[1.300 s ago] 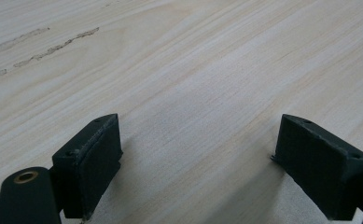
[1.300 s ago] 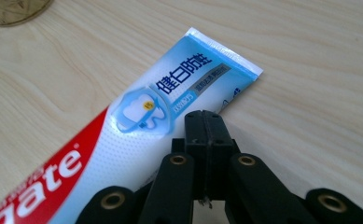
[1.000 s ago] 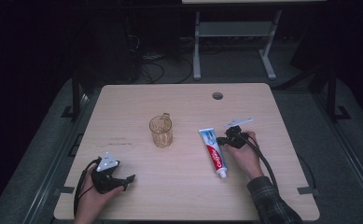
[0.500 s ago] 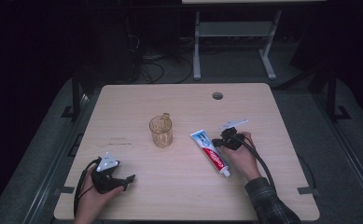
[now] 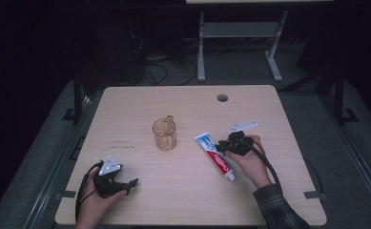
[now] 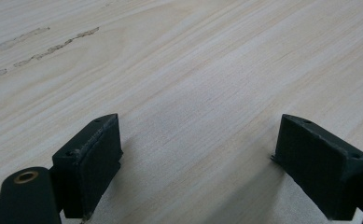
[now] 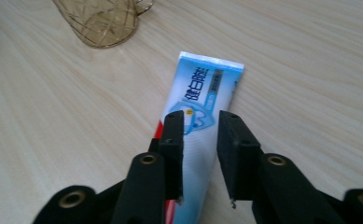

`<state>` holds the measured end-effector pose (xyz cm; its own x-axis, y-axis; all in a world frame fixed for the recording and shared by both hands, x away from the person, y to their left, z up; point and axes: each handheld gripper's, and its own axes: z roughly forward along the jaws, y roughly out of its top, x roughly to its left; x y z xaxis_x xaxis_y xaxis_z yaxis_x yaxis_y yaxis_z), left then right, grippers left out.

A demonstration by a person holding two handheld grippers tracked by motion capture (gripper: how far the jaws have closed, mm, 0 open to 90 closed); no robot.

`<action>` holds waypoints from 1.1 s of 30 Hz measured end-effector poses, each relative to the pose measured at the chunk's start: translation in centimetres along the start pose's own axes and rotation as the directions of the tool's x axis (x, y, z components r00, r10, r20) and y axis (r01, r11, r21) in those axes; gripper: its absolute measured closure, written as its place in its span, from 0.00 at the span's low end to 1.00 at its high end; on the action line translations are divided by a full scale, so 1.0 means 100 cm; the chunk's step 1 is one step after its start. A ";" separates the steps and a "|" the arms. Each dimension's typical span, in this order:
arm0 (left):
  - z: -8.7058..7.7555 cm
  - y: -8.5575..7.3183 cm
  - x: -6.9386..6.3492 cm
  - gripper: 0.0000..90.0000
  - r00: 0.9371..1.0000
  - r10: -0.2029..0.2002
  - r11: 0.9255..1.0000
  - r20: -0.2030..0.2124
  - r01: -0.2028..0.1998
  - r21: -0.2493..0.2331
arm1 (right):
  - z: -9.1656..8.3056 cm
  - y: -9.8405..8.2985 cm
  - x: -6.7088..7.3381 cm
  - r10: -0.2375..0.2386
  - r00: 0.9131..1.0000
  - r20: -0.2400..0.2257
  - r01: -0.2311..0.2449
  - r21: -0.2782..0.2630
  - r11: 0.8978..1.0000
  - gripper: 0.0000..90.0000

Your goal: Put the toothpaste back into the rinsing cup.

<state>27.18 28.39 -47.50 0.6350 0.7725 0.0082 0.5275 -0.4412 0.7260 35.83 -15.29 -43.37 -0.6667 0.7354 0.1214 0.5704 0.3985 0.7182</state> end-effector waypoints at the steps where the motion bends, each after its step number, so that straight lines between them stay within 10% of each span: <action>1: 0.000 0.000 0.000 0.15 1.000 0.001 1.000 0.000 -0.001 0.000 | -0.002 0.000 0.002 -0.002 1.000 -0.001 0.002 0.002 1.000 0.73; 12: 0.000 0.000 0.000 0.15 1.000 -0.002 1.000 -0.001 0.002 0.000 | -0.010 -0.007 0.021 0.000 1.000 0.002 0.000 0.014 1.000 0.55; 33: -0.001 0.000 -0.001 0.15 1.000 -0.002 1.000 -0.001 0.002 0.000 | 0.041 0.007 0.009 0.070 0.995 0.066 -0.075 0.084 0.994 0.39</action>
<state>27.10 28.40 -47.50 0.6335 0.7737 0.0076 0.5286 -0.4400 0.7259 37.60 -12.14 -45.60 -0.5920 0.7961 0.1255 0.6572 0.3868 0.6469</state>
